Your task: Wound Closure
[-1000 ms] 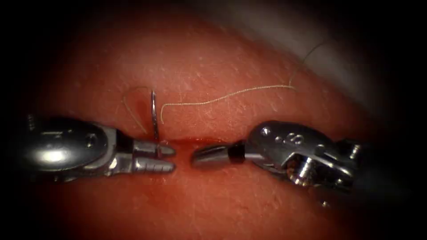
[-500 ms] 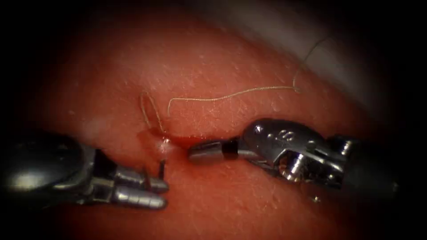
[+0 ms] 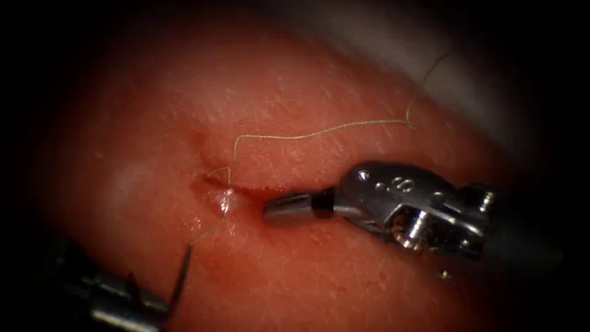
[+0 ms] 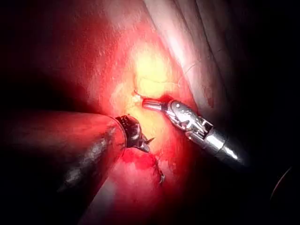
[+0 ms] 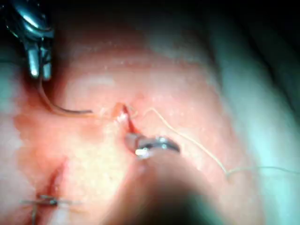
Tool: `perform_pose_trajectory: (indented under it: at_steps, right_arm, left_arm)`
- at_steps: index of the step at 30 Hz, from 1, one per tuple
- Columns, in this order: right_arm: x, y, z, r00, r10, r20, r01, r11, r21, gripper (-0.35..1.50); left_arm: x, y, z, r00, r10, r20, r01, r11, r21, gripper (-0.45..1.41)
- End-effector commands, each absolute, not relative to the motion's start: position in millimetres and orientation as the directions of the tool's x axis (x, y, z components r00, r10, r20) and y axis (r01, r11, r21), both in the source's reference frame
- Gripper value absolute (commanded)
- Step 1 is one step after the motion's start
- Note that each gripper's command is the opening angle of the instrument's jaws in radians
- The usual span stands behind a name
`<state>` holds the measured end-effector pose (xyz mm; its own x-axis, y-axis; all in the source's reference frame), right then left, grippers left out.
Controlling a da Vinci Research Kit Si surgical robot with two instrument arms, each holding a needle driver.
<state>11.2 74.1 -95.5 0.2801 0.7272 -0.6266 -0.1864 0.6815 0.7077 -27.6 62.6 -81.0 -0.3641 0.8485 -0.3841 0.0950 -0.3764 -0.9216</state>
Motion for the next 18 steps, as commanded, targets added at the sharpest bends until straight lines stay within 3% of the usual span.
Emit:
perform_pose_trajectory:
  at_steps: [1,7,18]
  right_arm:
    - [11.8,74.9,-95.7,0.266,0.728,-0.632,-0.195,0.683,0.704,-0.35]
    - [12.3,74.8,-96.3,0.258,0.729,-0.634,-0.199,0.683,0.703,-0.35]
    - [13.4,73.5,-93.7,0.262,0.714,-0.65,-0.209,0.699,0.684,-0.35]
  left_arm:
    - [-27.9,62.4,-80.7,-0.368,0.83,-0.419,0.112,-0.407,-0.906,-0.35]
    - [-27.9,63.7,-82.6,-0.346,0.677,-0.65,0.186,-0.629,-0.755,-0.35]
    - [-27.8,65.9,-84.4,-0.313,0.483,-0.818,0.162,-0.821,-0.547,-0.35]
